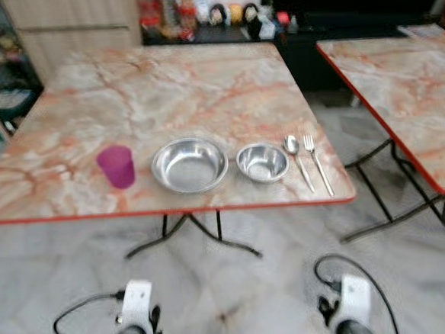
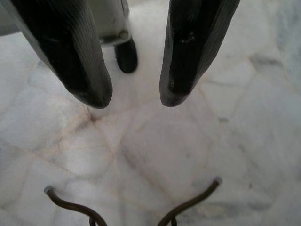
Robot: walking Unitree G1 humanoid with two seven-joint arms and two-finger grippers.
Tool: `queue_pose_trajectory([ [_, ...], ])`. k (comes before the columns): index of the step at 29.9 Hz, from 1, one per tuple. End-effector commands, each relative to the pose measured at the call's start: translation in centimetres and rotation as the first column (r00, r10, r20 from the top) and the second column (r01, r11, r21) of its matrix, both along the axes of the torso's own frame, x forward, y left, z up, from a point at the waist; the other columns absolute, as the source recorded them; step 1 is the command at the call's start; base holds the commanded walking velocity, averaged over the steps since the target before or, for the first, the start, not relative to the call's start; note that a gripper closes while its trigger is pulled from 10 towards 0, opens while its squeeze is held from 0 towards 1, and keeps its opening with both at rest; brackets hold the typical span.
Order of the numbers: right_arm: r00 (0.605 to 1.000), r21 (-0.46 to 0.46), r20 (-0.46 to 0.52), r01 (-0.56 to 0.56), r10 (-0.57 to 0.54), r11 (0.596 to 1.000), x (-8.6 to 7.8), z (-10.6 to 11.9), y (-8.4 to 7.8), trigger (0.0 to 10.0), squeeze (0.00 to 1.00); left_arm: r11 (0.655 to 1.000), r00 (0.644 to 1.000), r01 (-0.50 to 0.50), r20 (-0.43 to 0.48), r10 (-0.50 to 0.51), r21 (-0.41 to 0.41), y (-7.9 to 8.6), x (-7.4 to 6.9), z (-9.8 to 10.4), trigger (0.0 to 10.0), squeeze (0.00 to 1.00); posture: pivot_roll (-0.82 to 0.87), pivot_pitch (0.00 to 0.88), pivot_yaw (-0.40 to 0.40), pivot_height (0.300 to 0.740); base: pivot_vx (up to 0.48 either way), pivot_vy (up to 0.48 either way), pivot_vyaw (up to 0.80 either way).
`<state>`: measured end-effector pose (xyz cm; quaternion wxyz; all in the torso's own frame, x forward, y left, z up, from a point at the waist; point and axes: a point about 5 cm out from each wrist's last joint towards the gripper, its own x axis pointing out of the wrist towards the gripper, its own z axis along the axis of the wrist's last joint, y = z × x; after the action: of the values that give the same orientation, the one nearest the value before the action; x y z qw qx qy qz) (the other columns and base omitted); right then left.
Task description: Setting the table
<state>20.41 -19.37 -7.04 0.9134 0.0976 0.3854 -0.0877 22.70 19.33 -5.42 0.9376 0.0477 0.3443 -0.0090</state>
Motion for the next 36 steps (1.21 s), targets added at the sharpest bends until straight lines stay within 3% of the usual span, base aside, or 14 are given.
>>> queue_pose_trajectory([
  [1, 1.0, -0.016, -0.008, 0.015, -0.015, 1.0, -0.2, 0.0, -0.8, 10.0, 0.0, 1.0, 1.0, -0.001, 0.004, 0.001, -0.014, -0.4, 0.1, 0.0, 10.0, 0.0, 0.02, 0.101, -0.05, 0.74, 0.311, 0.0, 0.0],
  [10, 1.0, -0.016, -0.011, 0.007, -0.007, 1.0, -0.2, 0.0, -0.7, 10.0, 0.0, 1.0, 1.0, -0.008, 0.01, 0.008, 0.004, -0.1, 0.2, 0.1, 10.0, 0.0, 0.03, 0.101, -0.05, 0.74, 0.236, 0.0, 0.0],
  [16, 1.0, -0.012, -0.011, 0.002, -0.002, 1.0, -0.2, 0.0, -0.5, 10.0, 0.0, 0.995, 0.996, -0.084, 0.024, 0.083, 0.049, 1.8, -0.2, 0.3, 10.0, 0.0, 0.03, 0.097, -0.048, 0.74, 0.0, 0.0, 0.0],
  [21, 1.0, -0.011, -0.009, -0.008, 0.007, 1.0, -0.1, 0.0, -0.4, 10.0, 0.0, 0.976, 0.982, -0.149, 0.137, 0.128, 0.156, 4.1, 0.2, 1.5, 10.0, 0.0, 0.03, 0.103, -0.05, 0.74, 0.0, 0.0, 0.0],
  [22, 1.0, -0.012, -0.011, -0.01, 0.01, 1.0, -0.2, 0.0, -0.5, 10.0, 0.0, 0.956, 0.961, -0.221, 0.211, 0.179, 0.195, 5.7, 0.4, 2.4, 10.0, 0.0, 0.04, 0.106, -0.053, 0.74, 0.0, 0.0, 0.0],
  [27, 0.999, -0.017, -0.021, -0.029, 0.029, 0.999, -0.3, -0.1, -0.5, 10.0, 0.0, 0.901, 0.884, -0.372, 0.383, 0.27, 0.223, 9.5, 0.6, 5.0, 10.0, 0.0, 0.06, 0.113, -0.059, 0.74, 0.0, 0.0, 0.0],
  [29, 0.999, -0.017, -0.021, -0.03, 0.029, 0.999, -0.3, -0.1, -0.5, 10.0, 0.0, 0.899, 0.879, -0.377, 0.392, 0.272, 0.222, 9.7, 0.6, 5.2, 10.0, 0.0, 0.06, 0.115, -0.057, 0.74, 0.0, 0.0, 0.0],
  [32, 0.999, -0.018, -0.021, -0.042, 0.041, 0.999, -0.2, -0.1, -0.3, 10.0, 0.0, 0.876, 0.839, -0.415, 0.477, 0.263, 0.246, 10.7, 0.7, 6.5, 10.0, 0.0, 0.06, 0.118, -0.058, 0.74, 0.0, 0.0, 0.0],
  [33, 0.999, -0.017, -0.018, -0.051, 0.05, 0.999, -0.2, -0.1, -0.2, 10.0, 0.0, 0.839, 0.789, -0.453, 0.574, 0.22, 0.302, 11.4, 0.9, 8.2, 10.0, 0.0, 0.06, 0.125, -0.058, 0.74, 0.0, 0.0, 0.0],
  [34, 0.998, -0.017, -0.018, -0.053, 0.052, 0.998, -0.1, -0.1, -0.1, 10.0, 0.0, 0.826, 0.773, -0.466, 0.6, 0.207, 0.316, 11.5, 1.0, 8.6, 10.0, 0.0, 0.07, 0.125, -0.06, 0.74, 0.0, 0.0, 0.0],
  [36, 0.998, -0.016, -0.019, -0.058, 0.058, 0.998, -0.2, -0.1, 0.0, 10.0, 0.0, 0.775, 0.677, -0.553, 0.708, 0.202, 0.307, 12.1, 1.2, 10.8, 10.0, 0.0, 0.07, 0.129, -0.063, 0.74, 0.0, 0.0, 0.0],
])
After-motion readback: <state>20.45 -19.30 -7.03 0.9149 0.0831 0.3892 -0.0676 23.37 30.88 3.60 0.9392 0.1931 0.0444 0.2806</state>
